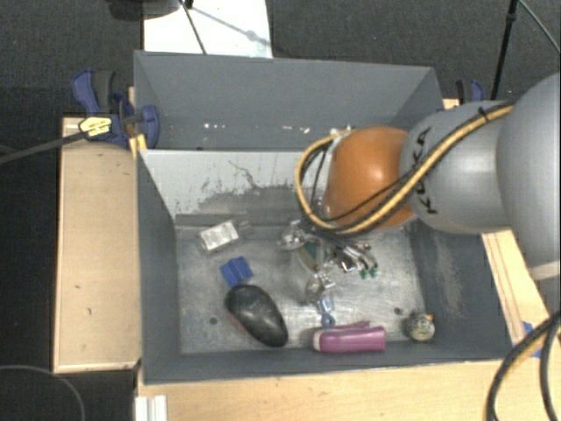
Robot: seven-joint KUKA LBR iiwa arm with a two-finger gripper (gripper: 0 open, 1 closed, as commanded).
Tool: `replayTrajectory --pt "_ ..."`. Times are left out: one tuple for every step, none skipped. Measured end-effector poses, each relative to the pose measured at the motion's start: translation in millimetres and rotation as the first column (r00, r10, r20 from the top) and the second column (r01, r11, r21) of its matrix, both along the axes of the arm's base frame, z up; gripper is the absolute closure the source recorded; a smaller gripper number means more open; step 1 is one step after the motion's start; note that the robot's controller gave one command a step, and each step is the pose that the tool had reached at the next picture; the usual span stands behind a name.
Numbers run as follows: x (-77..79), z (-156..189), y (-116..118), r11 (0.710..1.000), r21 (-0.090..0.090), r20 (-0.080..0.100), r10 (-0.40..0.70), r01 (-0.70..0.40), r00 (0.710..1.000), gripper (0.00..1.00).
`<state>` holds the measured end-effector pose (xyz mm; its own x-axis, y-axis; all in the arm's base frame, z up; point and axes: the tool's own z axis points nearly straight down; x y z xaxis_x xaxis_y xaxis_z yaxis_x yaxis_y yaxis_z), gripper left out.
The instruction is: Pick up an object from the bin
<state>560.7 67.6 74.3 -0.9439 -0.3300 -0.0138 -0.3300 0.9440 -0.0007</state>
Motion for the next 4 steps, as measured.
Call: replayTrajectory --pt "32.6 20 -24 0.998 -0.004 -0.006 0.065 -0.065 0.998 0.00" --pt "33.3 -1 -80 0.975 -0.002 -0.004 0.222 -0.222 0.975 0.00" --pt "33.2 -1 -132 0.964 -0.006 -0.001 0.264 -0.264 0.965 0.00" --pt "28.1 -2 -193 0.999 0.008 -0.002 0.048 -0.048 0.999 0.00"
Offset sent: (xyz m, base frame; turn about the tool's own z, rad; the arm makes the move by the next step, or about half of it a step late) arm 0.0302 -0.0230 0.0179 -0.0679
